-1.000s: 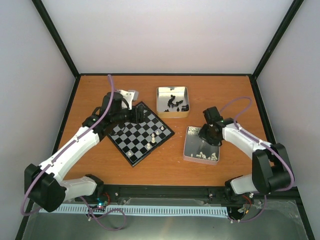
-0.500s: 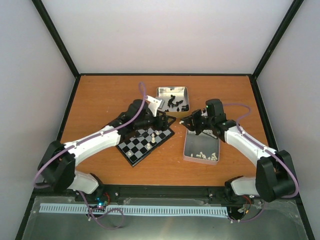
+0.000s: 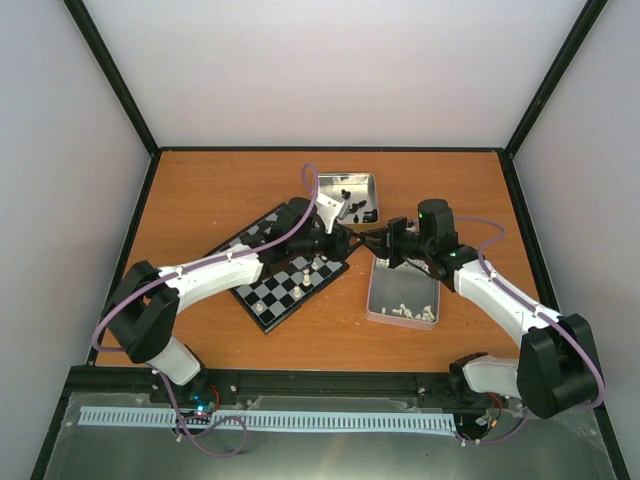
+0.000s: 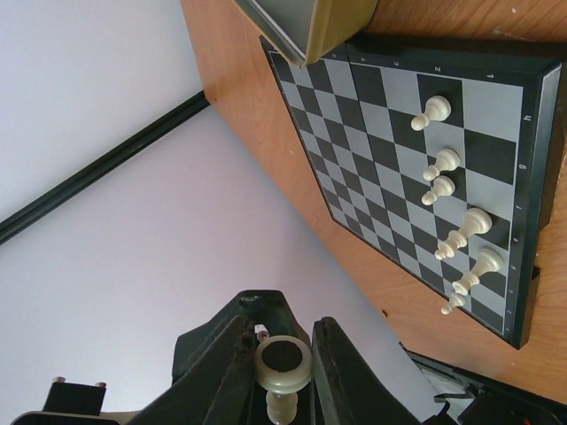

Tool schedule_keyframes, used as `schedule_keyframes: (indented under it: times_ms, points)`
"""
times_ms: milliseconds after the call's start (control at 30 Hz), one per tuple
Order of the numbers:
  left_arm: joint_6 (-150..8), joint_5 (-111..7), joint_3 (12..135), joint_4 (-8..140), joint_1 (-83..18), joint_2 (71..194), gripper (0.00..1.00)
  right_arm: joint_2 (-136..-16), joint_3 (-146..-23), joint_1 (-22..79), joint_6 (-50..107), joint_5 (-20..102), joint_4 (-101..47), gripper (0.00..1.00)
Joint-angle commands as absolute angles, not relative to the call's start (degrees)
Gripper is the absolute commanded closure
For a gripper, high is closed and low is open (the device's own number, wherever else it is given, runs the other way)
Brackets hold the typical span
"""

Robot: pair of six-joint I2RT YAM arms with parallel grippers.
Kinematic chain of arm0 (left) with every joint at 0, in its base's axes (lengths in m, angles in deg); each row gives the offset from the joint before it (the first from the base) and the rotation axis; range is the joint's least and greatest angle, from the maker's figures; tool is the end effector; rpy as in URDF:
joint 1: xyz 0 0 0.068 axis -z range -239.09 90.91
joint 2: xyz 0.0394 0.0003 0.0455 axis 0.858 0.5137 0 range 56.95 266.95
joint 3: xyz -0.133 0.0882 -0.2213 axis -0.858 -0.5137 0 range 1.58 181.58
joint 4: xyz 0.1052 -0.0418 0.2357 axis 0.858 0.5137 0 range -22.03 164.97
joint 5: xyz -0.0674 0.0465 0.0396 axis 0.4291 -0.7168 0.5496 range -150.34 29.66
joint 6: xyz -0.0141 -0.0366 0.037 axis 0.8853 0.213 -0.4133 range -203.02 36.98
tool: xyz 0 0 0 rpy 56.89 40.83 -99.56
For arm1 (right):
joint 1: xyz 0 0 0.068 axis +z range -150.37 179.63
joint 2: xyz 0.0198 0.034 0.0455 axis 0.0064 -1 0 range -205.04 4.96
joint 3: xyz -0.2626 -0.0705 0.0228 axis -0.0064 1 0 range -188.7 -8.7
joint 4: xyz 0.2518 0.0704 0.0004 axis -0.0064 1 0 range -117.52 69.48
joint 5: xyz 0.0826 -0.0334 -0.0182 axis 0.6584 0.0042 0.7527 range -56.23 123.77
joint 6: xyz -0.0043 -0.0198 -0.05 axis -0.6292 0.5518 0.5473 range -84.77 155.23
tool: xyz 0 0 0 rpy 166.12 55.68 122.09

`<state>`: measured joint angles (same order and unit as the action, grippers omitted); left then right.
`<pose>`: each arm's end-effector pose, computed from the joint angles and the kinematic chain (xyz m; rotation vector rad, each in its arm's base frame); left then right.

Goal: Set up the chess pieces on the board
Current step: Place the chess piece on the chessboard.

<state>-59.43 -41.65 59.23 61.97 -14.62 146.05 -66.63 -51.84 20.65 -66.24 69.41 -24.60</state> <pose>0.2443 -0.2557 0.2545 0.6096 2.0747 -1.0536 0.2432 0.1156 0.2464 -1.3166 -2.2810 -1.6767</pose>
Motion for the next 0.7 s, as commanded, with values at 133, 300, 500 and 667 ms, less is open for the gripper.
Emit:
schedule_keyframes:
  times_ms: [133, 300, 500, 667]
  points:
    - [-59.1, -40.6, 62.1, 59.0, -14.3, 147.1, 0.75, -66.1, -52.9, 21.0, -65.6, 69.2, -23.2, 0.80]
    - [-59.0, -40.1, 61.9, 59.0, -14.3, 147.3, 0.82, -66.2, -52.8, 21.1, -65.9, 69.2, -23.9, 0.80]
    - [-59.2, -39.4, 62.1, 59.1, -14.3, 147.5, 0.99, -66.4, -53.0, 21.1, -65.7, 69.1, -23.7, 0.79]
    - [-60.1, -41.9, 63.7, 63.6, -14.3, 147.2, 0.99, -67.4, -54.0, 20.9, -61.5, 68.6, -20.7, 0.54]
